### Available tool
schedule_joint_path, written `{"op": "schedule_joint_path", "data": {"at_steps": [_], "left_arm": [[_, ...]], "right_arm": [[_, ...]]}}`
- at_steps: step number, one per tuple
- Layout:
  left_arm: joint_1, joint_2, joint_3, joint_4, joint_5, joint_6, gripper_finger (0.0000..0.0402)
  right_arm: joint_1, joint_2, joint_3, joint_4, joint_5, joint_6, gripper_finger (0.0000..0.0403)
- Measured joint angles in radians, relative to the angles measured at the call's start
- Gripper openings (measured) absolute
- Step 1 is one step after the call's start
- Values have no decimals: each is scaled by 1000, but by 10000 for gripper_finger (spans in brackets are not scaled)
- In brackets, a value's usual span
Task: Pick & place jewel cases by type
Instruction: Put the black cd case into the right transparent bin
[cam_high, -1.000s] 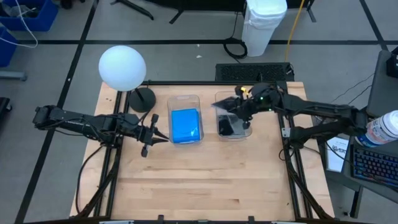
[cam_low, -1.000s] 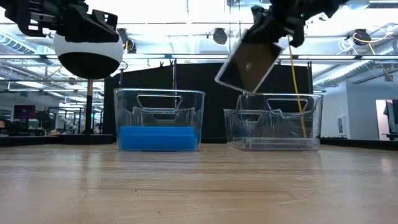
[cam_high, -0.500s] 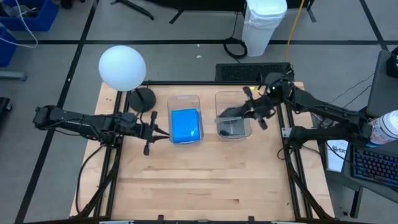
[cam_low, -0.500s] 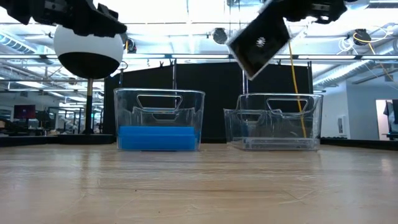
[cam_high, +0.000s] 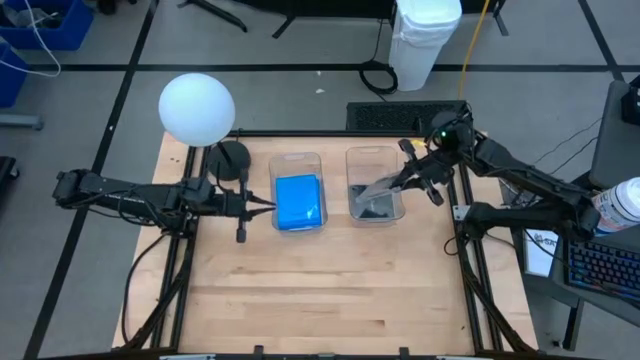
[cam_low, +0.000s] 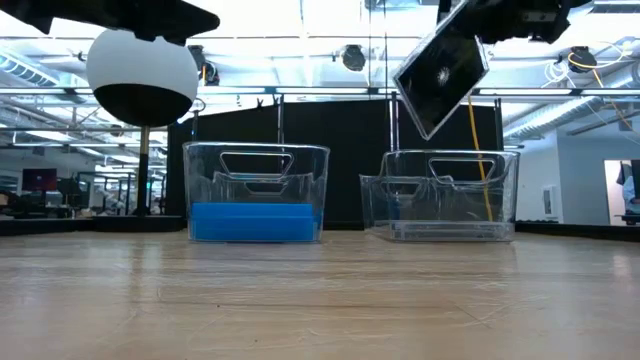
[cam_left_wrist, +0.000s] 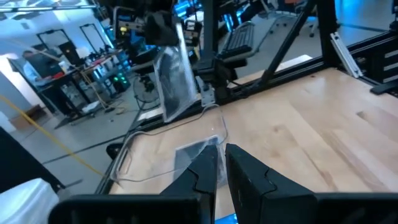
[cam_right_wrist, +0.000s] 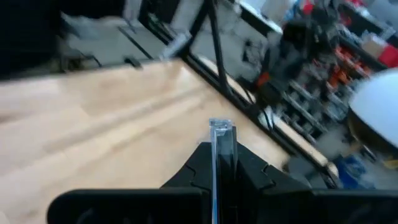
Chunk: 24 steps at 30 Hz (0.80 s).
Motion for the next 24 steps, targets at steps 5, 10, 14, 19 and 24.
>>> {"op": "schedule_joint_path", "data": {"at_steps": [5,10,14,19,24], "left_arm": [[0,0,0,-20,-1,-17,42],[0,0,0,-58,0,-14,42],[0,0,0,-69,0,-12,42],[0,0,0,-66,-1,-9,42],[0,32,0,-38,-9,-42,42]], "right_arm": [[34,0,-140,226,134,25,18],[62,0,-314,595,244,59,18],[62,0,-412,705,249,53,18],[61,0,-495,782,298,22,18],[61,0,-537,994,267,78,18]]}}
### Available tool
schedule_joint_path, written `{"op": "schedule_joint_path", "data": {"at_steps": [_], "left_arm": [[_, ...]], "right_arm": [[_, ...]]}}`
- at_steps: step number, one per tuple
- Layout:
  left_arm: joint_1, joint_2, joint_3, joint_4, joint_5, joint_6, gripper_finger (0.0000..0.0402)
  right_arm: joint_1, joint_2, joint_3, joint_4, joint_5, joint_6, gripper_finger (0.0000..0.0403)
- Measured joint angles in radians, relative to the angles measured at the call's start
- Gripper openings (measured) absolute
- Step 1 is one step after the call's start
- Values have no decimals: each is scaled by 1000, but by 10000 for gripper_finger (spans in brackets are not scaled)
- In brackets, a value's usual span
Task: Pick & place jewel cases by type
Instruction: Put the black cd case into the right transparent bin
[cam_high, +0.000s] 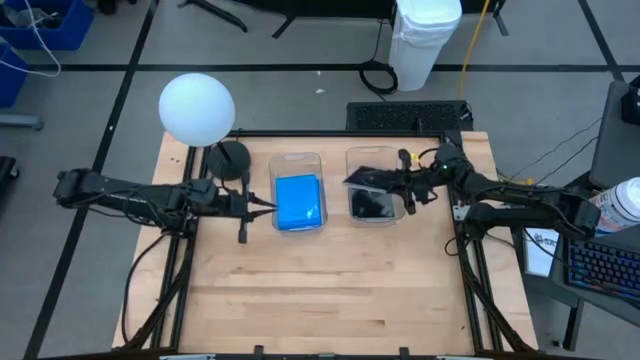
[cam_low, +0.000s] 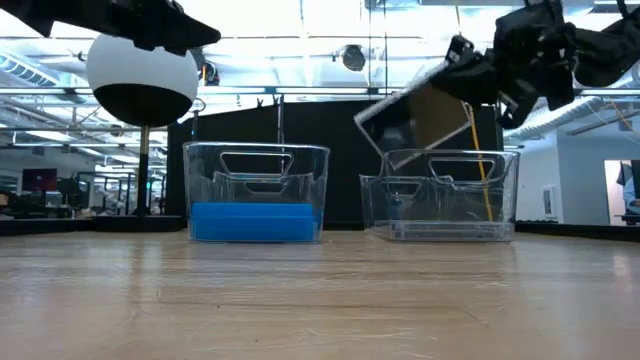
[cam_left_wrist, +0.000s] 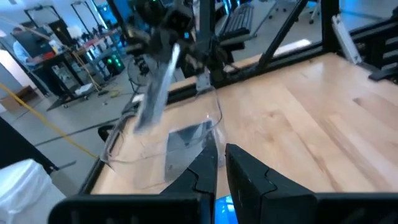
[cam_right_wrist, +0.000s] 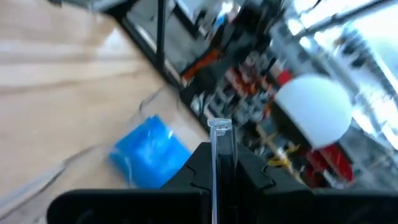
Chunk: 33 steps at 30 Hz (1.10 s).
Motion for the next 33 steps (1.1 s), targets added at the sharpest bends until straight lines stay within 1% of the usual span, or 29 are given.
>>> {"op": "schedule_joint_path", "data": {"at_steps": [3,6,9,11,15,17,19,21,24,26,28,30,33], "left_arm": [[0,66,1,56,-25,4,42],[1,162,45,117,-35,78,42],[1,252,105,164,7,171,44],[0,300,147,166,43,216,54],[-2,398,215,167,127,331,103],[-7,442,232,169,133,416,137],[-9,487,239,213,89,528,171],[-8,534,240,302,21,642,203],[-6,601,240,503,-67,756,240],[-8,623,240,633,-84,779,258],[-1,631,241,707,-57,775,271],[12,631,253,676,-6,748,279],[31,634,279,606,8,696,282]], "right_arm": [[0,0,-2,86,-58,33,18],[0,0,-2,174,-137,67,18],[1,0,-2,259,-207,112,18],[8,0,-2,317,-240,142,18],[27,0,-2,419,-261,191,18],[43,0,-2,464,-262,216,18],[62,0,-2,486,-262,224,18],[83,0,-2,518,-263,229,18],[115,0,-2,530,-263,225,18],[131,0,-2,532,-263,225,18],[143,0,-2,539,-263,224,18],[156,0,-2,539,-261,212,18],[185,0,-2,545,-245,194,18]]}}
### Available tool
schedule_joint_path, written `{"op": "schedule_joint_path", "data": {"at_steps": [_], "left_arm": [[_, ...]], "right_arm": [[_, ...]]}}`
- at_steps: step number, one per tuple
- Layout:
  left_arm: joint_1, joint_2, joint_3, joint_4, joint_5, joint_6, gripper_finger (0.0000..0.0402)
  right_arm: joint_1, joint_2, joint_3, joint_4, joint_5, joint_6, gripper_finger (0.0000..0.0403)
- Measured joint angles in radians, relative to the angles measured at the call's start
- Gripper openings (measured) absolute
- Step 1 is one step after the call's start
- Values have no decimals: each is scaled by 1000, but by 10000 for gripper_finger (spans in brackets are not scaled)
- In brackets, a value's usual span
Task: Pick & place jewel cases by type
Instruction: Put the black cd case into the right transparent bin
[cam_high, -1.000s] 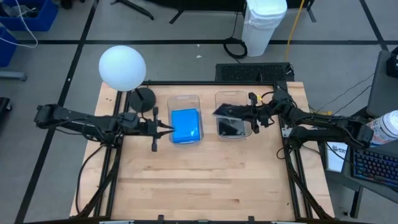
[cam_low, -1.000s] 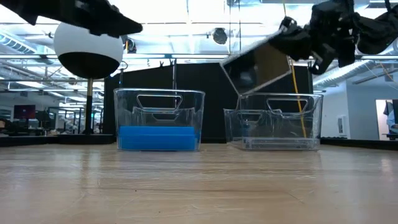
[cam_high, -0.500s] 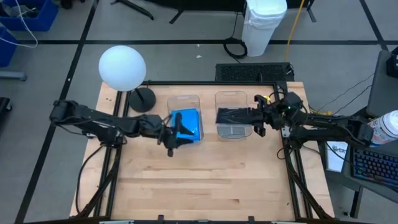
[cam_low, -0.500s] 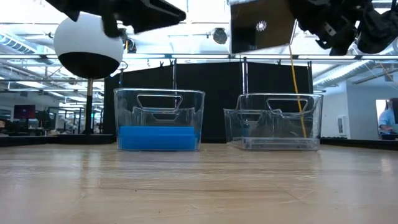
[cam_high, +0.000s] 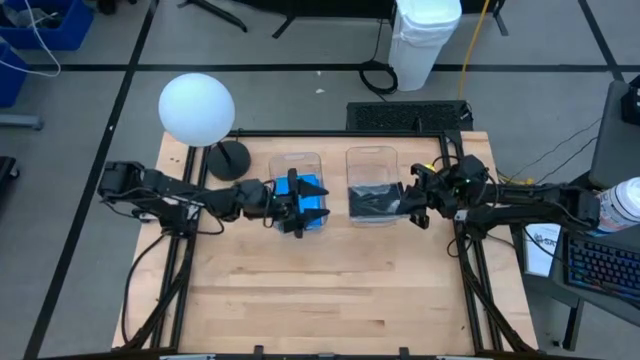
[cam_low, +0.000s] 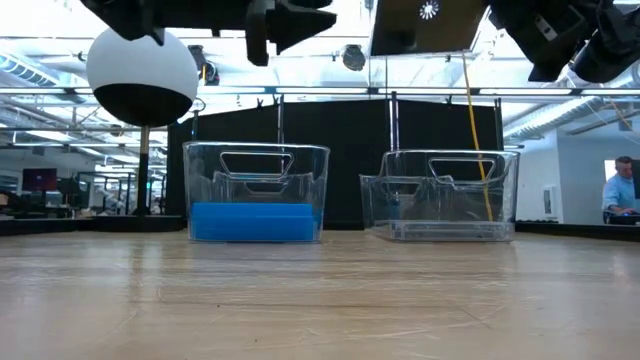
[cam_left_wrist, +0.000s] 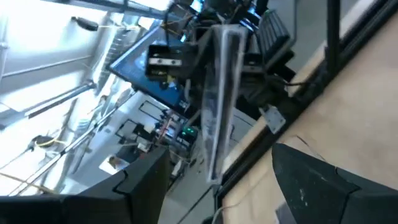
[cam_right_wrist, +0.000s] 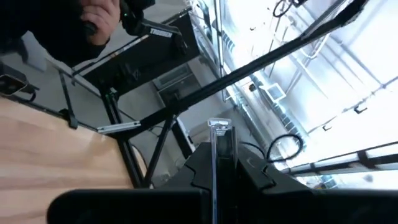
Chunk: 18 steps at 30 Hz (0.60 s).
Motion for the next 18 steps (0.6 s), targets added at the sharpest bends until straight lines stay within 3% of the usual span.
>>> {"op": "schedule_joint_path", "data": {"at_steps": [6,18], "left_arm": [[20,37,61,-11,120,-52,283],[11,192,210,-6,92,5,273]], "right_arm": [[68,24,0,10,107,-82,18],[100,69,5,3,170,-130,18]]}}
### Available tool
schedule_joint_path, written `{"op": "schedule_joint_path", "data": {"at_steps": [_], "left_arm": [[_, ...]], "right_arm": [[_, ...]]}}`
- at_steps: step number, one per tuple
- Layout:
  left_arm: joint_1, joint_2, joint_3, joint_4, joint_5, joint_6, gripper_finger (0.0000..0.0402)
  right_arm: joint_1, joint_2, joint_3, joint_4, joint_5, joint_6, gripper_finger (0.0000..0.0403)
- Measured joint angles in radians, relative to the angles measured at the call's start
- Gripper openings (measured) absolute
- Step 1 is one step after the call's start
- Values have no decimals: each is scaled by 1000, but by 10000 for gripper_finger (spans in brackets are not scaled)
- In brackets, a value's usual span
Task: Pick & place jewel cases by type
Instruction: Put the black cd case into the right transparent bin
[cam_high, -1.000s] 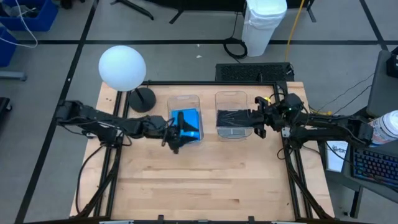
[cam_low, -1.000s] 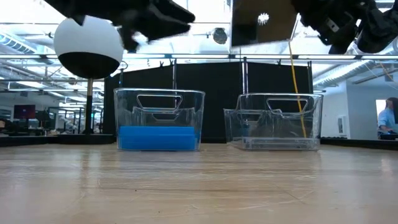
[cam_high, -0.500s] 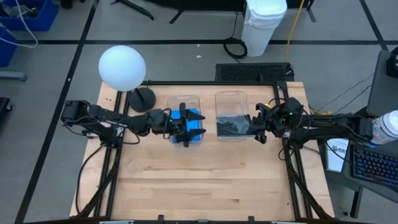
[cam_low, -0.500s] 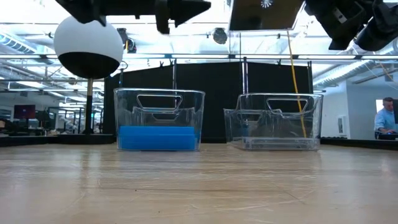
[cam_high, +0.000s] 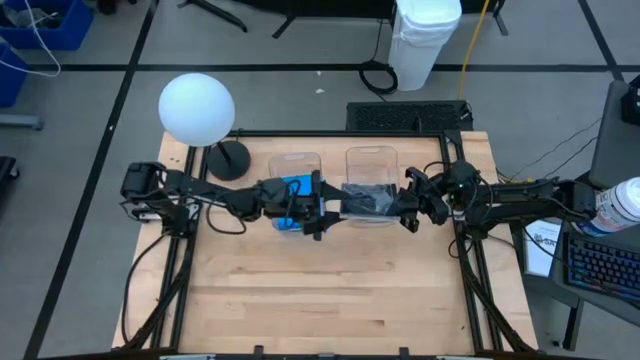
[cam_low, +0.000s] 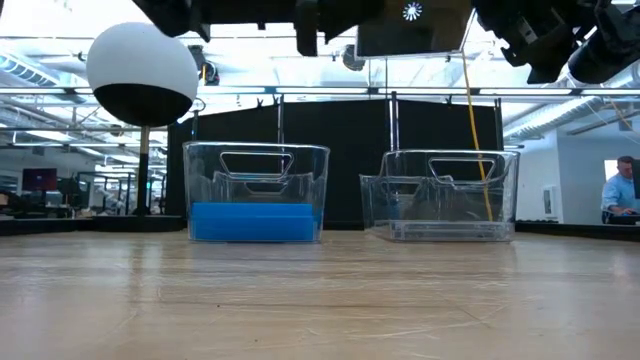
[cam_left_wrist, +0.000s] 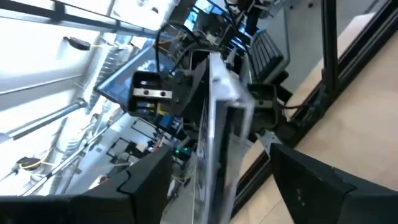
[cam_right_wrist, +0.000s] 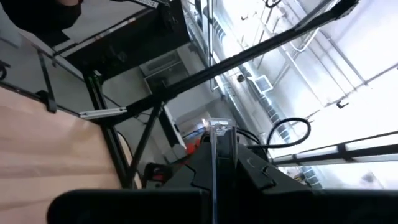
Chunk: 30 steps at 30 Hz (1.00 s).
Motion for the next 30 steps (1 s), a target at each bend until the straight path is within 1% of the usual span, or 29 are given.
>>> {"op": "schedule_joint_path", "data": {"at_steps": [3,6,9,13,14,16,19,21,23,26,30], "left_arm": [[1,22,26,-24,-4,9,244],[1,22,39,-65,-4,26,197],[2,21,39,-82,-10,50,134],[1,20,39,-88,-43,83,40],[1,20,39,-93,-48,95,25],[1,20,39,-95,-58,114,22],[-1,20,39,-95,-84,145,32],[0,20,39,-95,-103,165,32],[0,20,39,-83,-117,168,22],[0,20,38,-57,-133,170,22],[1,20,38,-54,-150,210,28]], "right_arm": [[0,0,0,-11,-1,0,18],[0,0,0,-18,1,5,18],[0,0,0,-21,1,5,18],[0,0,0,-26,4,8,21],[0,0,0,-28,5,8,22],[0,0,0,-32,4,7,24],[0,0,0,-36,6,26,30],[-1,0,0,-36,11,92,36],[-1,0,0,-34,22,139,41],[0,-3,0,-26,96,277,54],[0,-4,0,-76,146,378,91]]}}
